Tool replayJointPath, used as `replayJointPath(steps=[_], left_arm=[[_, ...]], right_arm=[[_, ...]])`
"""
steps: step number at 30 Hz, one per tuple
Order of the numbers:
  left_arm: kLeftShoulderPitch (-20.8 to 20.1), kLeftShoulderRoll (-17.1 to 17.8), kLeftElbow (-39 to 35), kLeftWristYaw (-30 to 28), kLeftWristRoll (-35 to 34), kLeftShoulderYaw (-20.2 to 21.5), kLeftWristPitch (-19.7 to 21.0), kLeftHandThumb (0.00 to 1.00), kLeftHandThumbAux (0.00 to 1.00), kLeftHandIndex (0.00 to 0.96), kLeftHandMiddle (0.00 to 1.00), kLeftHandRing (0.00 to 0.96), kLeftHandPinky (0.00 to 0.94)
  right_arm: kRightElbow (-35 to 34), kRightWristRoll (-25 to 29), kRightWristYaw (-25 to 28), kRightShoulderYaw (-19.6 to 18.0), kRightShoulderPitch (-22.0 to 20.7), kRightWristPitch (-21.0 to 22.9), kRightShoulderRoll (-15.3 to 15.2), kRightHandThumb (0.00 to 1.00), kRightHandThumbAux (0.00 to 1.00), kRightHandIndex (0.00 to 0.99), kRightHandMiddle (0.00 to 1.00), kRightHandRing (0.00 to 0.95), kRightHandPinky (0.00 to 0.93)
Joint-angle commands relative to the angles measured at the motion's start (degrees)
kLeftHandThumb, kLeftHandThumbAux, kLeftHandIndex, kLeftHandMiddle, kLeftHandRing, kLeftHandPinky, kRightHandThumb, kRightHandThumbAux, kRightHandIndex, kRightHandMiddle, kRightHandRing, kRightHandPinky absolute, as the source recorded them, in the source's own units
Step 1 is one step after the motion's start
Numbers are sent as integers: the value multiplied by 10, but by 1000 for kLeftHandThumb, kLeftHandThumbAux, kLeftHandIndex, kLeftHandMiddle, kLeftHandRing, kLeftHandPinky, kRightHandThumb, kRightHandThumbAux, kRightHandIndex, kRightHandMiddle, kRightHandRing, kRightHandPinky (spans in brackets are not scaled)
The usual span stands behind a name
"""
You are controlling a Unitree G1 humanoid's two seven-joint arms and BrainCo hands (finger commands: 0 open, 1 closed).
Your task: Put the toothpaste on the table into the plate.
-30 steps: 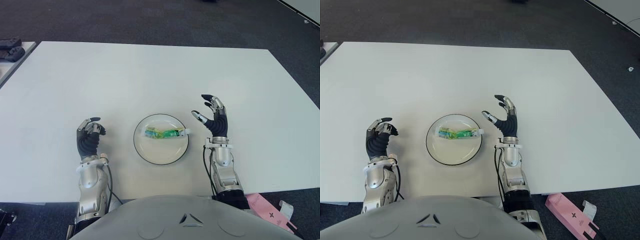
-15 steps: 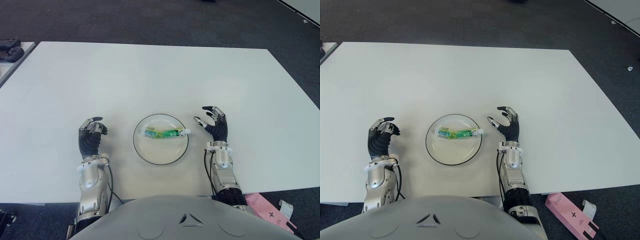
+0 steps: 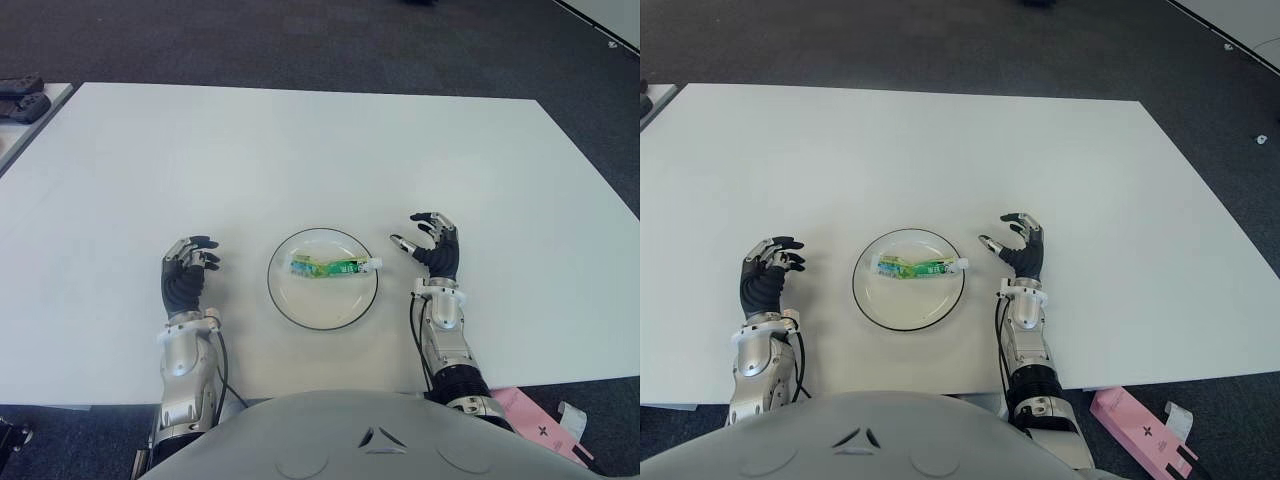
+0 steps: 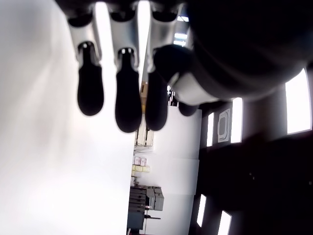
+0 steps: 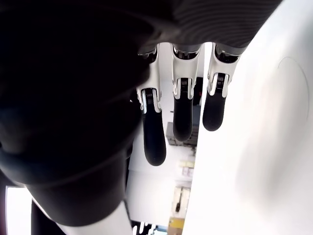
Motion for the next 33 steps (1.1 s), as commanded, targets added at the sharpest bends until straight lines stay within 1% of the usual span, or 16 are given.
replayJointPath(steps=[1,7,18,23,27,31,32,33], left_arm=[[-8,4,14,-8,17,-10,2,836,678,428,476,589,583],[-6,8,13,-8,31,-17,7,836,679,423,477,598,586],[-4,18,9,-19,46,-29,19,836,679,426,475,594,579],[-5,20,14,-19,50,-31,15,837,677,433,472,589,577],[-5,22,17,-18,53,-34,12,837,677,432,473,586,569],[-5,24,18,-20,53,-36,12,837,677,431,474,585,569],[-5,24,19,-19,53,-36,12,837,678,430,474,586,570],[-5,24,18,-19,53,-36,12,836,678,429,475,587,572]], right_arm=[[18,4,0,-4,18,-4,4,27,998,464,466,468,473],[-6,-1,1,2,36,-5,10,42,998,475,470,476,477],[-33,-11,5,12,54,15,7,152,998,491,461,473,475],[-48,-18,10,18,63,29,4,182,998,489,453,458,461],[-63,-27,10,22,71,45,2,242,998,490,449,449,449],[-81,-30,15,27,80,65,0,340,998,492,452,449,460],[-85,-30,17,28,82,69,0,413,946,479,454,450,463],[-89,-30,18,29,84,72,0,519,870,460,455,452,469]])
